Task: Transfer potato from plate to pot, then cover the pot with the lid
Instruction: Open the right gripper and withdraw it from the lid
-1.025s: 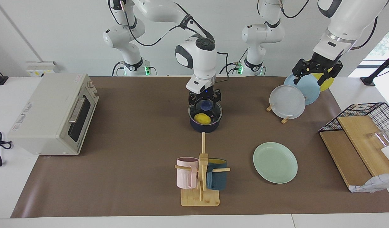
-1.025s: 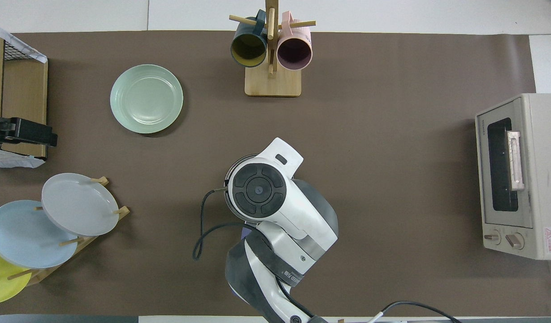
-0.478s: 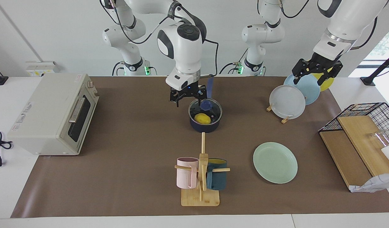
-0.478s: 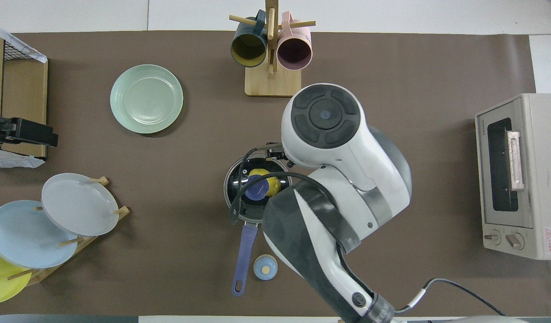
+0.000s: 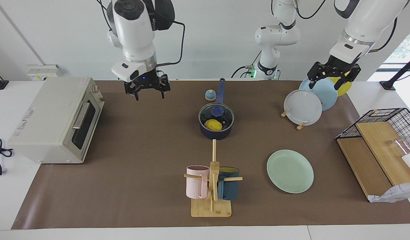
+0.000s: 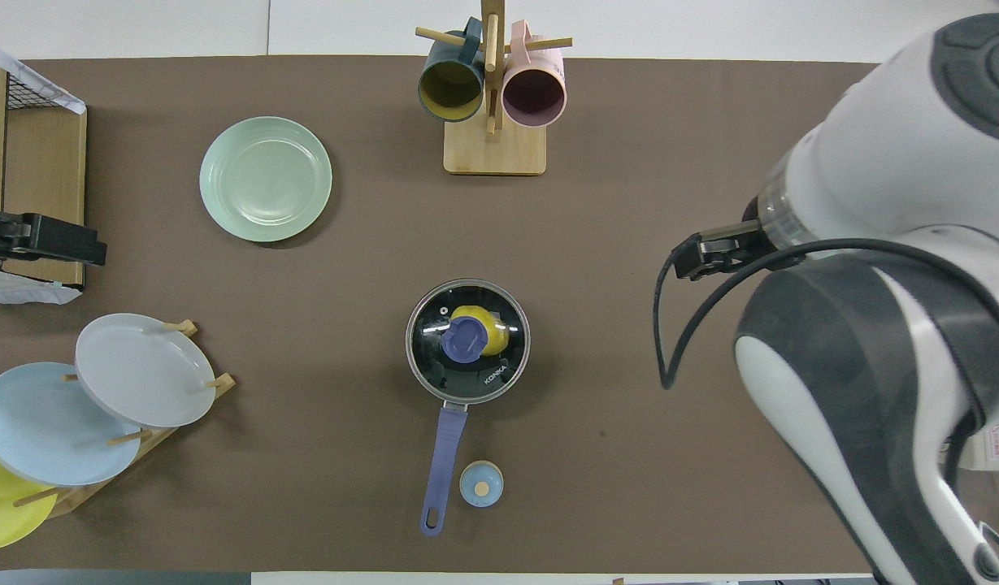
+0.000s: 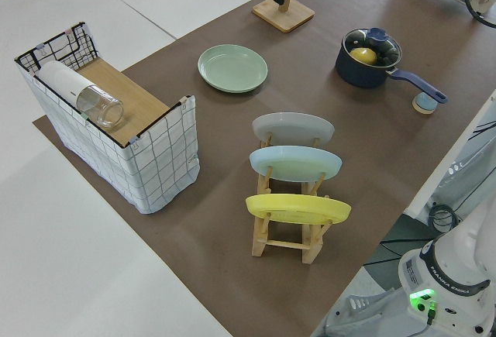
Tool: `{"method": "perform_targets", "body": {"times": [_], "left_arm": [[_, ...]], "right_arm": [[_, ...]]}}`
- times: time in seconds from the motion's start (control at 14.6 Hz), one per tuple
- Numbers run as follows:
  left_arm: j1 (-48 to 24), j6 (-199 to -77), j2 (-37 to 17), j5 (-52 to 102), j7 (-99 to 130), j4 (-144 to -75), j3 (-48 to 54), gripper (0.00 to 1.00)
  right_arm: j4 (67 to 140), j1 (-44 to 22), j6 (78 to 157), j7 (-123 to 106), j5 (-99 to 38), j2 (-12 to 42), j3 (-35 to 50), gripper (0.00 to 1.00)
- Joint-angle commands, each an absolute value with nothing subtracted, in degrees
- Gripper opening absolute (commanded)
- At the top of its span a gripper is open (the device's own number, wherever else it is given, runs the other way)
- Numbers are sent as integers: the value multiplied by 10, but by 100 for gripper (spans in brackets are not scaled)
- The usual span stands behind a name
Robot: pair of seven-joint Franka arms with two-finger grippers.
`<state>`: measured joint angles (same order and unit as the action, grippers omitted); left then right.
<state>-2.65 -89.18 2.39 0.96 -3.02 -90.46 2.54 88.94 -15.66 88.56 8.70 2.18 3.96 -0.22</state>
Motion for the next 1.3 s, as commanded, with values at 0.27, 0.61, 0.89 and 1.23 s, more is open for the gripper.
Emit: {"method": "perform_targets", "body": {"times": [0.27, 0.61, 0.89, 1.23], "left_arm": [[-29, -903, 39, -2, -33, -925, 27, 100], [-30, -903, 39, -2, -33, -925, 27, 100], [-27, -904, 39, -2, -35, -925, 27, 100], [-28, -905, 39, -2, -34, -925, 27, 100]], "right_arm": [[900, -88, 858, -11, 24, 30, -5, 100], [949, -68, 859, -11, 24, -10, -5, 100], [990, -50, 873, -11, 23, -42, 1, 100], [982, -33, 875, -5, 15, -37, 0, 100]]}}
